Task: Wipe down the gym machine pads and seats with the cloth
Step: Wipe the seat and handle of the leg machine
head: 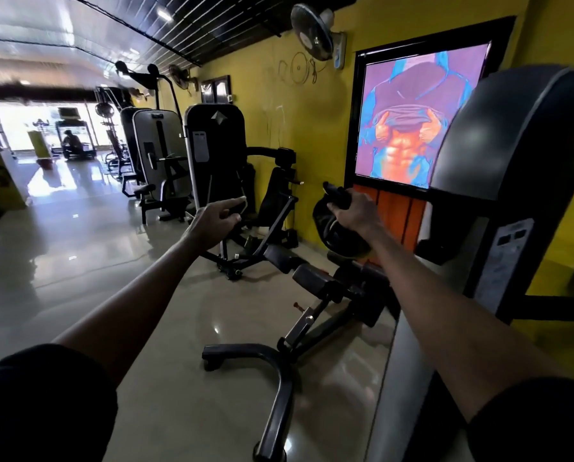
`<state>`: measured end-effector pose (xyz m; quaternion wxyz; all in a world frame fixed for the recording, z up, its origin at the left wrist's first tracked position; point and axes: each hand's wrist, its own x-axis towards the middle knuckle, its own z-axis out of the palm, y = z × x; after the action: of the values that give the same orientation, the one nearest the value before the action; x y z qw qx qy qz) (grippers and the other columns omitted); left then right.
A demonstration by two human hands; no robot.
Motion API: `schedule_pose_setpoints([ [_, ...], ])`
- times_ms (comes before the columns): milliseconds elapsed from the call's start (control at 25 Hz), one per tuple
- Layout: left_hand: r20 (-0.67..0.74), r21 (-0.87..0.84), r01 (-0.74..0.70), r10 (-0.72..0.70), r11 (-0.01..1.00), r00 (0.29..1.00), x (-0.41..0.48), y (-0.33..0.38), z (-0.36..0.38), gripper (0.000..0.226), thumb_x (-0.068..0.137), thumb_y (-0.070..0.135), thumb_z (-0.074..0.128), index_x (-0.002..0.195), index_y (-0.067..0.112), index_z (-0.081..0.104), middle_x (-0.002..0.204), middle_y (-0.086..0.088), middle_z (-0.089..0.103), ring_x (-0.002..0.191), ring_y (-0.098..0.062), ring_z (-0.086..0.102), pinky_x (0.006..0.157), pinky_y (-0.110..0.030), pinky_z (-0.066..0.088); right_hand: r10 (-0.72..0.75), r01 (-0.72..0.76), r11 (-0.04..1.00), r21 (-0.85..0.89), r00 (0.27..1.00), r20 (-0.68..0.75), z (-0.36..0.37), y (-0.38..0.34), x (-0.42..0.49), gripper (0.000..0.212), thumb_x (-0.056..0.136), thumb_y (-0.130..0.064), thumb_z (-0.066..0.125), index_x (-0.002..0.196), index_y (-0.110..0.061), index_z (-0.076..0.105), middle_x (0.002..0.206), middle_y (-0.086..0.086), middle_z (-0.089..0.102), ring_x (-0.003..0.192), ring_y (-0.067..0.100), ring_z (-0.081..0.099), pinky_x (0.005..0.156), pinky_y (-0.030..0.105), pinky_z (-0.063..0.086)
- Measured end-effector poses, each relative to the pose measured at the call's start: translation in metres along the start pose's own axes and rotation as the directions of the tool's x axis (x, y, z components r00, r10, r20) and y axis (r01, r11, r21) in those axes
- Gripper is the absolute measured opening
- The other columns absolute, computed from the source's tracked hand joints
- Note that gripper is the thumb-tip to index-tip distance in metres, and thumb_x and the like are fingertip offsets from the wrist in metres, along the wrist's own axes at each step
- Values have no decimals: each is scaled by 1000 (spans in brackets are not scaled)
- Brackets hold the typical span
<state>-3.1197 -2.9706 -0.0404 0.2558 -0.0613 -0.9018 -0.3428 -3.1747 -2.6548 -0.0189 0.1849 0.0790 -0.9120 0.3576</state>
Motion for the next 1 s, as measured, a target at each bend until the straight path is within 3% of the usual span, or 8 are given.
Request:
schedule_pose_setpoints([
  [80, 35, -4, -19, 20, 1000, 999, 37, -27, -5, 46, 92, 23, 61, 133, 44, 58, 105, 10, 65, 89, -1, 62, 72, -14, 45, 40, -40, 999, -7, 998, -50, 19, -7, 30, 50, 93, -42, 67, 134, -15, 58, 129, 15, 60, 115, 31, 60, 81, 24, 40],
  [200, 61, -55, -7, 10, 998, 998, 88, -64, 4, 45, 94, 20, 60, 135, 39, 58, 100, 6, 66, 61, 9, 57, 57, -7, 43, 89, -91, 996, -18, 992, -93, 46, -4, 75, 51, 92, -44, 67, 133, -16, 58, 131, 16, 59, 120, 32, 57, 89, 29, 44],
  [280, 85, -64, -7, 12, 998, 996, 121, -90, 21, 44, 94, 20, 59, 134, 38, 58, 98, 5, 65, 53, 7, 53, 50, -6, 39, 115, -118, 993, -22, 986, -118, 63, 1, 105, 49, 91, -42, 68, 132, -15, 59, 130, 16, 61, 121, 32, 58, 91, 31, 46],
  [480, 170, -82, -17, 31, 997, 985, 208, -150, 71, 45, 94, 26, 59, 134, 47, 55, 110, 8, 66, 67, 1, 59, 56, -16, 48, 187, -193, 981, -13, 964, -189, 122, 25, 195, 47, 89, -42, 70, 129, -18, 62, 130, 13, 62, 121, 31, 58, 92, 33, 46],
  [640, 223, -101, -21, 43, 995, 974, 284, -192, 98, 45, 93, 25, 59, 131, 49, 56, 108, 4, 69, 92, -11, 67, 76, -29, 55, 235, -245, 969, -29, 950, -204, 160, 44, 275, 53, 87, -47, 70, 130, -16, 61, 131, 18, 59, 123, 34, 56, 96, 36, 45],
  [760, 252, -102, -28, 53, 994, 966, 341, -229, 111, 46, 93, 26, 59, 131, 52, 54, 104, 4, 68, 84, -16, 67, 78, -39, 58, 258, -272, 961, -47, 946, -197, 189, 56, 326, 54, 87, -49, 69, 129, -15, 59, 128, 21, 58, 121, 37, 56, 97, 41, 48],
  [880, 274, -99, -44, 70, 994, 959, 389, -271, 131, 45, 95, 24, 57, 135, 46, 55, 112, 1, 67, 72, -13, 65, 64, -32, 54, 278, -298, 950, -88, 942, -186, 230, 62, 367, 55, 89, -47, 68, 131, -15, 57, 130, 22, 54, 121, 39, 54, 98, 43, 49],
  [1000, 310, -134, -83, 121, 987, 943, 441, -309, 157, 45, 95, 23, 58, 136, 41, 56, 117, -1, 68, 88, -17, 68, 76, -36, 56, 312, -337, 935, -107, 929, -199, 272, 72, 405, 56, 90, -47, 67, 135, -15, 55, 131, 22, 52, 122, 39, 53, 96, 41, 47],
])
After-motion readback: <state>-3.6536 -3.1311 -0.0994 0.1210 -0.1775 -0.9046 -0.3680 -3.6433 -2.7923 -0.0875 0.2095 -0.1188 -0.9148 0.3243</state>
